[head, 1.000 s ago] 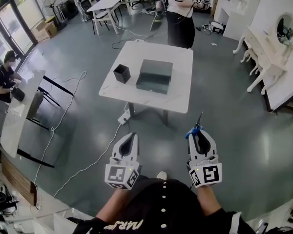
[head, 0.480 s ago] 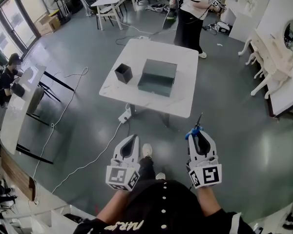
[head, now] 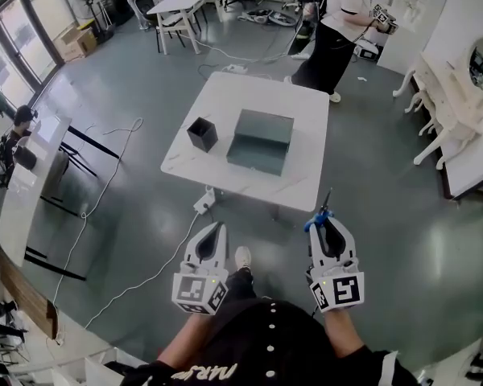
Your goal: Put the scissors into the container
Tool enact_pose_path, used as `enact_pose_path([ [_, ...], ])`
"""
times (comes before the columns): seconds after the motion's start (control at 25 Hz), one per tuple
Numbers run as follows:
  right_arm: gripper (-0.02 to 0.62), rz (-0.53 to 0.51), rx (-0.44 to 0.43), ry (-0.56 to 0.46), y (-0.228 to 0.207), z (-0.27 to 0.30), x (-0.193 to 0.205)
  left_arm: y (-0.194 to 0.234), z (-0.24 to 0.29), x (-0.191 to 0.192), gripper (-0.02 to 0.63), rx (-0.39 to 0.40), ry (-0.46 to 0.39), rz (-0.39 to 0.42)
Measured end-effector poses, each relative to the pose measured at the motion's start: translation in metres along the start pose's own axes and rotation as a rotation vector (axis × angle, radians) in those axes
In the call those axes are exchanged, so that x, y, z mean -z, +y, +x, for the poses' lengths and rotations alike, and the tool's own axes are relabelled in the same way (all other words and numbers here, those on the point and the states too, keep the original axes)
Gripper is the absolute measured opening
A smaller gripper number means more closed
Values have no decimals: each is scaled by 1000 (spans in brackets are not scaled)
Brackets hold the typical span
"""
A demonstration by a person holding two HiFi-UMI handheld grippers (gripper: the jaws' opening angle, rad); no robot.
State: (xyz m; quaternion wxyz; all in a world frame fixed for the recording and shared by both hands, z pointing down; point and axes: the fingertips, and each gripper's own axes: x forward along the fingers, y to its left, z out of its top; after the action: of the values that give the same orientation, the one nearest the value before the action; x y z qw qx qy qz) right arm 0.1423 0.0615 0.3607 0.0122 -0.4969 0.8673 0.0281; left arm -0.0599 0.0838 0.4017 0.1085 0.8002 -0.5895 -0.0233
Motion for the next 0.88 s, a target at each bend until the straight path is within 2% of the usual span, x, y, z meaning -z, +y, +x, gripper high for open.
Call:
enact_pose_path([
  [0.48,97,-14,9,-4,-35,100,-5,47,94,-32,26,14,-19,-5],
  [0.88,97,-15,49,1,-57,170,-6,85,163,-54,26,53,-14,6],
])
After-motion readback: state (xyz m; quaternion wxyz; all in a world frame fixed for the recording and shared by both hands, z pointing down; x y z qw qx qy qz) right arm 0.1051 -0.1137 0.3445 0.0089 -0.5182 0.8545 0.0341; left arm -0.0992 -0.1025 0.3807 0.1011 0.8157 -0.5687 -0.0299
